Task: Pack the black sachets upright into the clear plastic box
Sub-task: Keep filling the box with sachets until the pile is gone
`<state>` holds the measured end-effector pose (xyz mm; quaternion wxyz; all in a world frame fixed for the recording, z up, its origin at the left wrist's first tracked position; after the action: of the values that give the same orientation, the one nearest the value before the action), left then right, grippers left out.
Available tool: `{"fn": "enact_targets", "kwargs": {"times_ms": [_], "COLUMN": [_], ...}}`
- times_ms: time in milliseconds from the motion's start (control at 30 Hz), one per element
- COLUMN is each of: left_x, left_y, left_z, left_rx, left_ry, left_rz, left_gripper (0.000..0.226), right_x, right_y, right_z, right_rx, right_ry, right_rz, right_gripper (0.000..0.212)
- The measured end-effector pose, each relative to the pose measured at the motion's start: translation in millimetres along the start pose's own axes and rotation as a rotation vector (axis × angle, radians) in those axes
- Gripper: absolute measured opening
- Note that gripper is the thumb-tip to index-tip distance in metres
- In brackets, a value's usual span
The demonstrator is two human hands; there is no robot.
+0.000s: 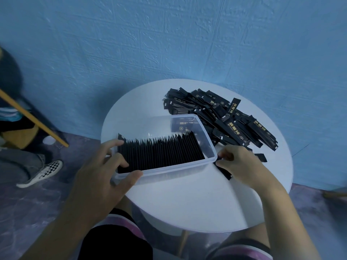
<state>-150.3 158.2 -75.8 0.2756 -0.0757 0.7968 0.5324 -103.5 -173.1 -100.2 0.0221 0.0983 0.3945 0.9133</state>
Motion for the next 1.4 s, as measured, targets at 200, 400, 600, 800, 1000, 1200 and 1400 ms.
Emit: {"fn": "enact_targets", "kwargs": {"times_ms": [200, 400, 600, 800, 1000, 1200, 1400], "left_x": [0, 0, -1, -2, -2, -2, -3], "left_y": [-1, -3, -3, -4, -6, -7, -5], "left_z": [0, 2, 2, 0, 0, 1, 0], "left_rx": [-0.001, 0.003, 0.011, 0.003, 0.009, 0.000, -0.005], "left_ry": [0.015, 0.014, 0.013, 0.015, 0.019, 0.027, 0.022], "left_rz": [0.010, 0.010, 0.014, 0.016, 0.031, 0.034, 0.030], "left_gripper": [0.062, 0.059, 0.058, 0.058, 0.058, 0.054, 0.058], "right_x": [-3, -7, -9, -17, -26, -28, -25], "right_y": [29, 21, 36, 47, 39, 33, 41], "right_z": [-11, -14, -16, -14, -14, -15, -13], "right_rx": [-0.123, -0.153, -0.150, -0.012, 0.002, 0.005, 0.002], "right_ry": [0.075, 0.064, 0.075, 0.120, 0.150, 0.147, 0.158], "right_rz": [-0.044, 0.135, 0.056, -0.138, -0.094, -0.062, -0.093], "right_gripper": [0.014, 0.015, 0.011, 0.015, 0.015, 0.024, 0.016]}}
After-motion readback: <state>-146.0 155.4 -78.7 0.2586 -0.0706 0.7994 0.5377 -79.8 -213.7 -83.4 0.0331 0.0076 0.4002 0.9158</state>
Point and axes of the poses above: each hand's wrist, its own x-axis away from the middle knuckle, its own y-axis out of the back of the hand, z = x × y, the point moved 8 cm from there along -x, towards the middle knuckle, and after that the axes turned 11 degrees about -x, right-handed, at the moved point
